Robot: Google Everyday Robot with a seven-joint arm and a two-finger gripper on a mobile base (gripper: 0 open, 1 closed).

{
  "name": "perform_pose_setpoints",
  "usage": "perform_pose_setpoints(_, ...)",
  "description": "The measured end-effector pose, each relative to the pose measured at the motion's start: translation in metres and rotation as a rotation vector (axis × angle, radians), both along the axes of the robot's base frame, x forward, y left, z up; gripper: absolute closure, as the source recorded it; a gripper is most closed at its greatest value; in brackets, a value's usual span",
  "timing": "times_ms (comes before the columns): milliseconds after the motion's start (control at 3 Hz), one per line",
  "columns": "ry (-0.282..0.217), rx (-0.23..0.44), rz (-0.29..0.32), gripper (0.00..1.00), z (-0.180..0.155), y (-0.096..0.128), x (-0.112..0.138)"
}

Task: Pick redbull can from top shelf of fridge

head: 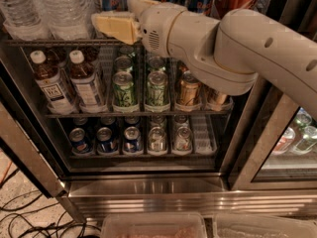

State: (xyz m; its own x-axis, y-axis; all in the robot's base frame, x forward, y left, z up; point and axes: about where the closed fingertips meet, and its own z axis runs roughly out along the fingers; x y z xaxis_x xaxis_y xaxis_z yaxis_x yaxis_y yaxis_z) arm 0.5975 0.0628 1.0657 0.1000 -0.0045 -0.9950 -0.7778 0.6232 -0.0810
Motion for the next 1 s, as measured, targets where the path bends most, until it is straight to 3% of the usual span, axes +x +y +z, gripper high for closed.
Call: perform_pose_setpoints(1000,0.028,-0.022,0.040,0.29,-0.0081,0.0104,0.0073)
